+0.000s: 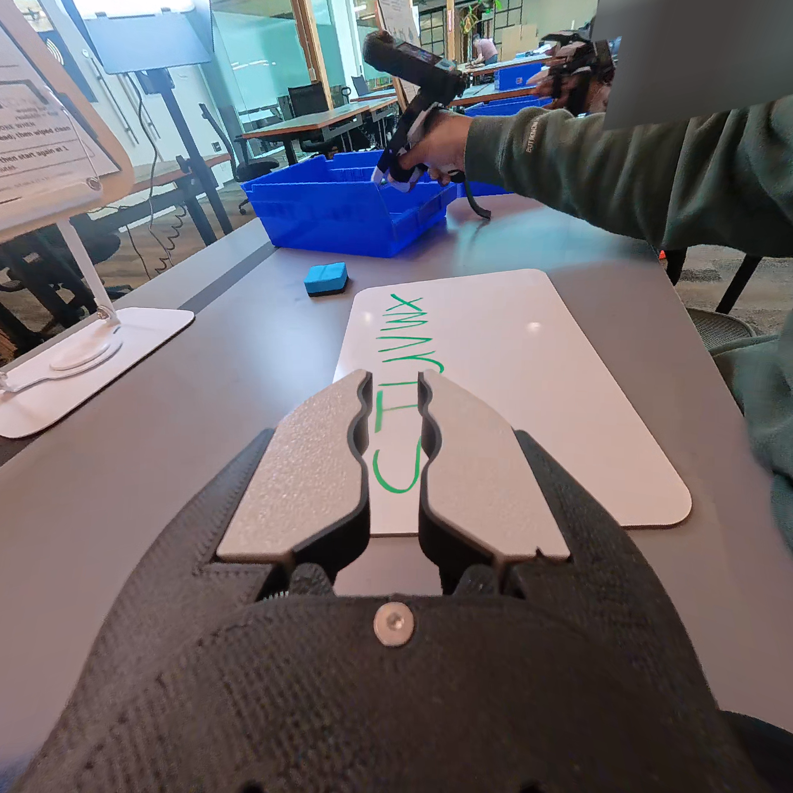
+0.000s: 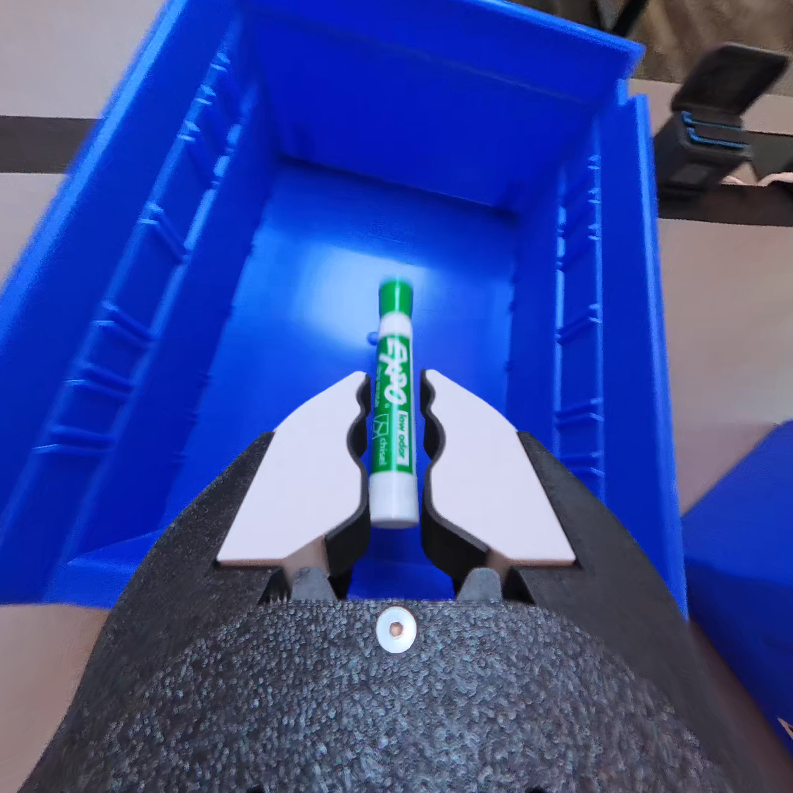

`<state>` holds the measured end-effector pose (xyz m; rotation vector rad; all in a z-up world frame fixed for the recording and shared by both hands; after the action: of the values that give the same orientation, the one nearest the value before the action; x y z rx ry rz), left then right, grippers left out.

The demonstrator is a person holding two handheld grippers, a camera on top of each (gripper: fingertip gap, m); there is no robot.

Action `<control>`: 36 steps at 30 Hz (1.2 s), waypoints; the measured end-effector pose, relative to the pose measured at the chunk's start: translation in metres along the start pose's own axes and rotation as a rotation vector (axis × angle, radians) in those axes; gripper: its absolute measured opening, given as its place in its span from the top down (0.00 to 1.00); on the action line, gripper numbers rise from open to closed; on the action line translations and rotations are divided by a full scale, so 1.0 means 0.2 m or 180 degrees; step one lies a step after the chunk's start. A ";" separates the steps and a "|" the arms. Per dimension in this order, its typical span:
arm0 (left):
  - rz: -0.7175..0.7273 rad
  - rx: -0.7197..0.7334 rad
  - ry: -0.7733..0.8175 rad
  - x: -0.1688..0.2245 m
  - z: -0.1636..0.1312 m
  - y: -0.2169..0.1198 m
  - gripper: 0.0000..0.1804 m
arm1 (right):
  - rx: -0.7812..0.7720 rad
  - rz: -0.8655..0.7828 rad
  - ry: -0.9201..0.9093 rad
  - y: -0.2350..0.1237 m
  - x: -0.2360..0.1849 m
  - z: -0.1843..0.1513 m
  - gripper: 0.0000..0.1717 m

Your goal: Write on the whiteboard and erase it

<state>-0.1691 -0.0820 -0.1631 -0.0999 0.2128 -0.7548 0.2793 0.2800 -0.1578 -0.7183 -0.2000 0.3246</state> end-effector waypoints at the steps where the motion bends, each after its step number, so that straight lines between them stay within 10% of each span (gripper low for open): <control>1: -0.0005 -0.0009 -0.0017 0.00 0.00 0.00 0.89 | 0.0023 -0.0115 0.0003 0.00 0.02 -0.01 0.83; 5: -0.0006 -0.0042 -0.0035 0.00 -0.02 0.01 0.89 | 0.0521 -0.0296 -0.0038 -0.08 0.03 0.00 0.81; 13: 0.0038 -0.0056 -0.0068 -0.01 -0.03 0.02 0.89 | 0.1386 0.1022 -0.0893 -0.42 -0.56 0.08 0.80; 18: 0.0049 -0.0086 -0.0018 -0.01 -0.02 0.01 0.89 | 0.0620 0.1589 -0.1165 -0.27 -0.94 -0.04 0.75; 25: 0.0013 -0.0140 0.0089 0.01 -0.03 0.02 0.89 | 0.0060 0.1210 -0.0790 0.10 -0.92 -0.12 0.55; 36: -0.0193 -0.0290 0.0111 0.05 -0.06 0.04 0.89 | 0.0068 0.1535 -0.0767 0.13 -0.91 -0.11 0.71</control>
<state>-0.1585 -0.0828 -0.1769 -0.1803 0.2782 -0.8076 0.1108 0.2186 -0.2042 -0.7008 -0.2499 0.8742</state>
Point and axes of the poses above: each gripper's, where its closed fingertips meet, y out along the fingers, z out of its top, x = y × z across the jaws, the point moved 9 cm from there along -y, back along the fingers, and after that the axes turned 6 degrees about z, right-handed, at the moved point
